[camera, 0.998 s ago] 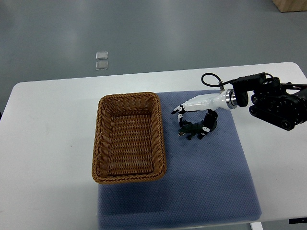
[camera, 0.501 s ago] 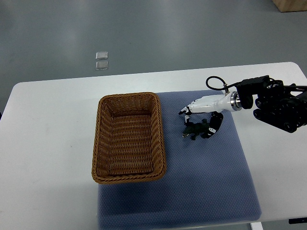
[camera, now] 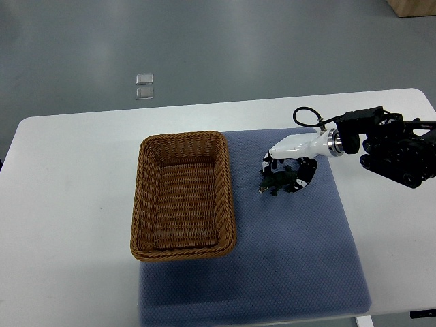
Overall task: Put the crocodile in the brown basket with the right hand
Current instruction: 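Lower the right hand and close its fingers around the crocodile, then lift the crocodile up off the mat with the right hand, then carry the crocodile over the wicker basket and lower it inside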
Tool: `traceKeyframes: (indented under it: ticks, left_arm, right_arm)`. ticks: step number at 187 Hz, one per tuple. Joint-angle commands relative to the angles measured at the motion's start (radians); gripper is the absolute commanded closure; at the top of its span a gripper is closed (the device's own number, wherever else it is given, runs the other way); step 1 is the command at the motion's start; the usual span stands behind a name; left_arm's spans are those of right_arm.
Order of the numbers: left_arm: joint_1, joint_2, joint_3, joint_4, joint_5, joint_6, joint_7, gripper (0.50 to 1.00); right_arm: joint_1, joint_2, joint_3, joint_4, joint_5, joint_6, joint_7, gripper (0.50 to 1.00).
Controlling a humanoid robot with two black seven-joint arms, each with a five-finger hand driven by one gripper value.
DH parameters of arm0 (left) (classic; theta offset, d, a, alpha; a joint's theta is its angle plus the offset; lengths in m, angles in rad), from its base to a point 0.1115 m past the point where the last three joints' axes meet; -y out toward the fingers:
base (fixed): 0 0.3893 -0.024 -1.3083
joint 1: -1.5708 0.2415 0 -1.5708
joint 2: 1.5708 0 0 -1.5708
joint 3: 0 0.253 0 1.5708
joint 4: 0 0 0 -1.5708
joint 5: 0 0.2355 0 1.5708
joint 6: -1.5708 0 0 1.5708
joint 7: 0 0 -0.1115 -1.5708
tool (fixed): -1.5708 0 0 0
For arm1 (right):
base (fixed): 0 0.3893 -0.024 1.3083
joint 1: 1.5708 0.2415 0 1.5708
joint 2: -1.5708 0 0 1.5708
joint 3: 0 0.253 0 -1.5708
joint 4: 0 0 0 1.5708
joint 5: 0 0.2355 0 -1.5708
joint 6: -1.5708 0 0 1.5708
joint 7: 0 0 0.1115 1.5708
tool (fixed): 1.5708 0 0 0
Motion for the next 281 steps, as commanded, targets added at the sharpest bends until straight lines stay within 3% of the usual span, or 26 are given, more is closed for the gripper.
traceKeyframes:
  ticks: [1,69,113,154,192,244,281]
  left_arm:
    - [-0.001,0.000,0.000,0.000,0.000,0.000,0.001,0.500]
    - [0.000,0.000,-0.002,0.000,0.000,0.000,0.001,0.500]
    - [0.000,0.000,-0.002,-0.002,0.000,0.000,-0.001,0.500]
    - [0.000,0.000,-0.002,0.000,0.000,0.000,-0.001,0.500]
    - [0.000,0.000,-0.002,0.000,-0.001,0.000,0.001,0.500]
    - [-0.001,0.000,-0.002,-0.002,0.000,0.000,-0.001,0.500]
    - [-0.001,0.000,-0.002,0.000,0.000,0.000,0.001,0.500]
  right_arm:
    - [0.000,-0.001,0.000,-0.004,0.000,0.000,-0.004,1.000]
    - [0.009,-0.018,0.017,-0.009,0.005,-0.026,-0.009,1.000]
    - [0.127,-0.072,0.063,-0.004,0.035,-0.015,0.000,1.000]
    - [0.203,-0.056,0.127,0.028,0.037,0.000,0.010,1.000]
    - [0.213,0.045,0.172,0.086,0.041,0.003,0.031,1.000]
    - [0.203,0.212,0.172,0.092,0.041,0.005,0.030,1.000]
    - [0.157,0.270,0.163,0.091,0.031,0.005,0.025,1.000]
